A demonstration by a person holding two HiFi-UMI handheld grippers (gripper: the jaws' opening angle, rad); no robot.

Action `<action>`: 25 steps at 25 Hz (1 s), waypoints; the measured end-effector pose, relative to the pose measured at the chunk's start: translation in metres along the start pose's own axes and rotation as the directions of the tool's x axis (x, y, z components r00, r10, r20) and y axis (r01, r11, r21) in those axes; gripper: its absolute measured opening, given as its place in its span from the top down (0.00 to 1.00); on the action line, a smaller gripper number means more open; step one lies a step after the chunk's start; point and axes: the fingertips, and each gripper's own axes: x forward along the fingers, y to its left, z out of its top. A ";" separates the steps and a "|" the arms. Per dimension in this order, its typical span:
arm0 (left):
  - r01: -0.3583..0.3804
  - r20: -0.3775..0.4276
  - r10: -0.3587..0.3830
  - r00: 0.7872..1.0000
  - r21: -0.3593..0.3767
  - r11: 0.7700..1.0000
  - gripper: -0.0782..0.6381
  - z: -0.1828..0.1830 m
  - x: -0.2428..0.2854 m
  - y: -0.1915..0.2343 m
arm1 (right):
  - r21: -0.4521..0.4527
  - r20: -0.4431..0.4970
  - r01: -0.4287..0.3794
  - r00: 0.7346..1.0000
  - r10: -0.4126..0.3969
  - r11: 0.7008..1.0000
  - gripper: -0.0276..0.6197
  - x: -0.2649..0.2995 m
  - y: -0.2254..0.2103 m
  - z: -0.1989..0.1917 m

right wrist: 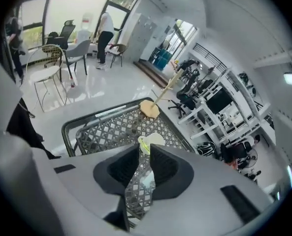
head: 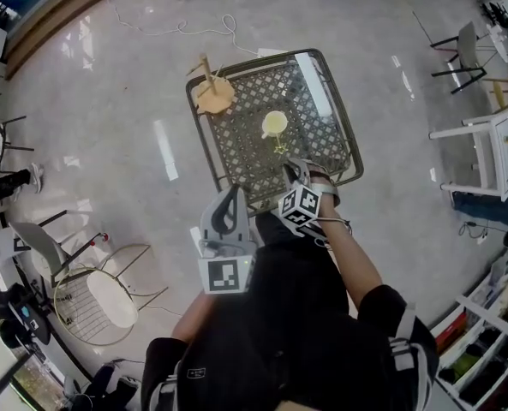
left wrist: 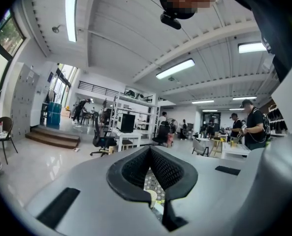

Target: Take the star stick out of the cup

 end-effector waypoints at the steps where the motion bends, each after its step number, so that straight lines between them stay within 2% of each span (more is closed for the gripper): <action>1: -0.001 -0.004 0.001 1.000 0.002 1.000 0.87 -0.001 0.004 0.000 | -0.029 -0.011 -0.003 1.000 0.003 1.000 0.88 0.007 0.001 -0.002; 10: -0.042 -0.033 0.042 0.999 0.001 0.999 0.87 -0.007 0.036 0.013 | -0.238 -0.069 0.003 0.997 -0.019 0.971 0.88 0.053 -0.001 -0.013; 16: -0.080 -0.047 0.079 0.996 -0.001 0.997 0.87 -0.006 0.053 0.021 | -0.282 -0.041 -0.041 0.999 0.030 0.958 0.88 0.061 0.004 -0.004; 25: -0.092 -0.043 0.091 0.995 -0.009 0.996 0.87 -0.006 0.066 0.024 | -0.305 -0.030 -0.073 0.997 0.067 0.949 0.88 0.063 0.008 0.003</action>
